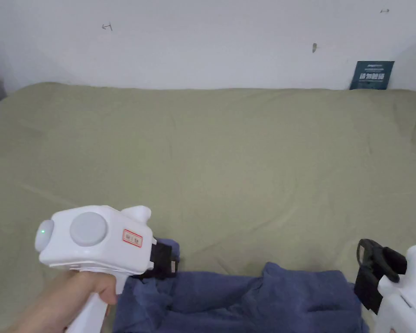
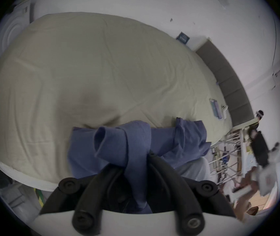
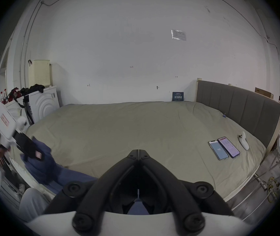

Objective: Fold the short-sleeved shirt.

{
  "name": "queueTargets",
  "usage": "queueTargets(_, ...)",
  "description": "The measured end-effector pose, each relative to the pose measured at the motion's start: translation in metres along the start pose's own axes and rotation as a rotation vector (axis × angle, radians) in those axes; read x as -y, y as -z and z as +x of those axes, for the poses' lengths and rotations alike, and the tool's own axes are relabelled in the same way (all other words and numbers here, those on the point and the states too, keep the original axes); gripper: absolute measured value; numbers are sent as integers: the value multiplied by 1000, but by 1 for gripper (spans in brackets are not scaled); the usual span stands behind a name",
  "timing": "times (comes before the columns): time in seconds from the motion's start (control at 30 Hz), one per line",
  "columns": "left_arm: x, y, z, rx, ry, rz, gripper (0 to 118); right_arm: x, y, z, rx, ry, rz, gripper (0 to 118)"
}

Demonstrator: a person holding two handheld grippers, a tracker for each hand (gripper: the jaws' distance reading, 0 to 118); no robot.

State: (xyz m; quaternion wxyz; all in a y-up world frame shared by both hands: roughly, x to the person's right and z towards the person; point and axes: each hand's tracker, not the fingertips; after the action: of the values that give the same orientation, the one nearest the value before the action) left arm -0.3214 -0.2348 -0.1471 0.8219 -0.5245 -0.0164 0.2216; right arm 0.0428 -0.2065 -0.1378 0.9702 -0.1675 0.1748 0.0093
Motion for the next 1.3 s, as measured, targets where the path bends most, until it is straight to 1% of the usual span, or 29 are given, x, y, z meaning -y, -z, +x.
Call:
queueTargets(0.03,2,19,12,-52,28,1,9,0,0,1,-1,1,-6,1)
queueTargets(0.07,2,36,19,-60,53,-5,18,0,0,2,1,1,-10,1)
queueTargets(0.1,2,50,23,-47,66,-16,47,0,0,3,2,0,-13,1)
queueTargets(0.13,4,63,25,-22,64,-30,89,0,-1,4,2,0,-14,1)
queueTargets(0.17,3,74,24,8,79,-59,118,-1,-2,4,4,0,-15,1)
queueTargets(0.23,3,79,27,74,7,-35,116,-1,-2,5,8,0,-18,1)
queueTargets(0.27,3,78,23,77,-19,-18,116,-1,-2,6,8,2,-19,1)
queueTargets(0.3,3,73,18,87,-40,-6,113,0,-2,6,8,4,-20,1)
queueTargets(0.33,3,61,17,106,-53,14,107,0,-1,6,7,5,-22,1)
queueTargets(0.37,4,54,13,114,-54,22,91,0,0,6,6,7,-27,1)
queueTargets(0.4,8,44,5,107,-52,43,71,1,1,6,1,13,-30,1)
queueTargets(0.47,14,20,-12,119,-81,117,0,2,3,5,-10,29,-35,1)
queueTargets(0.5,18,16,-20,120,-83,144,0,3,5,5,-16,36,-39,1)
queueTargets(0.53,22,15,-26,85,-126,161,0,4,6,4,-20,42,-39,1)
queueTargets(0.57,23,18,-30,74,-127,122,0,5,7,3,-19,49,-36,1)
queueTargets(0.63,23,28,-34,120,-130,87,0,6,10,2,-24,59,-43,1)
queueTargets(0.77,28,85,-3,233,-121,-32,0,8,11,0,-30,56,-57,1)
queueTargets(0.87,33,132,24,193,-107,-64,0,11,8,2,-23,52,-71,1)
queueTargets(0.93,30,135,28,178,-82,-22,0,13,6,3,-24,50,-82,1)
queueTargets(1.0,27,125,24,205,-95,-43,0,14,6,3,-7,51,-83,1)
queueTargets(1.03,24,118,19,230,-103,-63,0,14,7,4,-12,62,-88,1)
queueTargets(1.1,18,94,10,235,-107,-88,0,13,9,3,-17,70,-92,1)
queueTargets(1.2,19,35,-19,293,-78,11,0,11,10,-4,-21,50,-84,1)
queueTargets(1.3,28,-14,-62,280,-96,100,0,10,13,-13,-33,35,-86,1)
